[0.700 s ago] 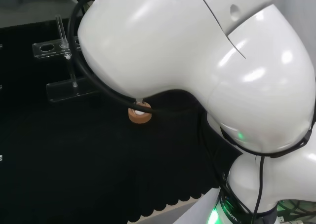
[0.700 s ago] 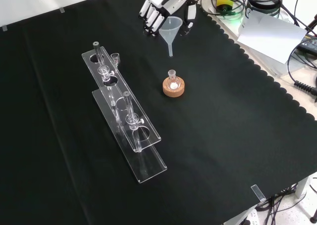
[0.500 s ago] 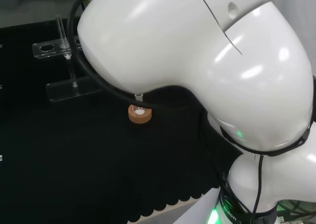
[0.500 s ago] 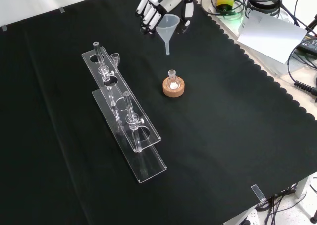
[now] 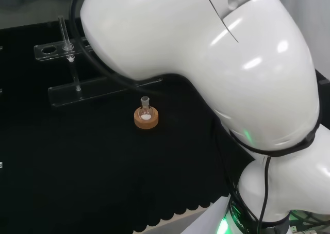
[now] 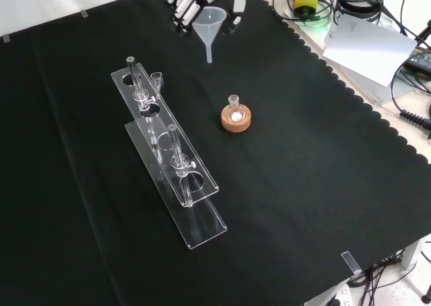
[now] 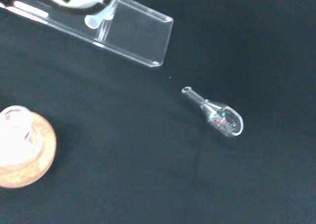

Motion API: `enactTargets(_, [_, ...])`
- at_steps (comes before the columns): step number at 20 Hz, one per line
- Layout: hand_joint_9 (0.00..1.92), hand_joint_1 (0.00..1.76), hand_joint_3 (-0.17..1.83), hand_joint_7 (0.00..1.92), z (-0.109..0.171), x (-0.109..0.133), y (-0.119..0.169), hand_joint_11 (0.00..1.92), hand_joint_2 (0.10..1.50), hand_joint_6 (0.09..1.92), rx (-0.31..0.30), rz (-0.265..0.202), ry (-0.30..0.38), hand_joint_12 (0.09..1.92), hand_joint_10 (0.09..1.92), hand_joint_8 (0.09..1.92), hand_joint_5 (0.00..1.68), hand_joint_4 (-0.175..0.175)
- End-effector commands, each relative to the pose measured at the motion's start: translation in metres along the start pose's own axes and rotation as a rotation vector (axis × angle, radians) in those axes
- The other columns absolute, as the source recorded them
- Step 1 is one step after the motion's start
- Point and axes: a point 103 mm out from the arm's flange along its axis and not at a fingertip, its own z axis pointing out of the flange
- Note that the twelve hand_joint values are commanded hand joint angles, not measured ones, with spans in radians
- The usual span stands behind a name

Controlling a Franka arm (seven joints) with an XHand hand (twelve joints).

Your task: Put the funnel back on the funnel stand.

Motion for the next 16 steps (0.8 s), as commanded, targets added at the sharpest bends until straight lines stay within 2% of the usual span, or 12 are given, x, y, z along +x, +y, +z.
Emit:
enactTargets(1, [0.80,0.85,0.67,0.44,-0.020,-0.024,0.024,0.50,0.71,0.84,-0.024,0.013,-0.006,1.35,0.47,0.64,0.62,-0.019])
enactTargets(6, [0.80,0.85,0.67,0.44,-0.036,-0.034,0.052,0.50,0.71,0.84,-0.040,0.007,-0.015,1.35,0.47,0.65,0.62,-0.019])
enactTargets(9, [0.80,0.85,0.67,0.44,-0.042,-0.036,0.070,0.50,0.71,0.84,-0.048,-0.011,-0.020,1.35,0.47,0.65,0.62,-0.019])
enactTargets(16, [0.80,0.85,0.67,0.45,-0.041,-0.040,0.105,0.50,0.71,0.84,-0.050,-0.015,-0.020,1.35,0.47,0.65,0.62,-0.019])
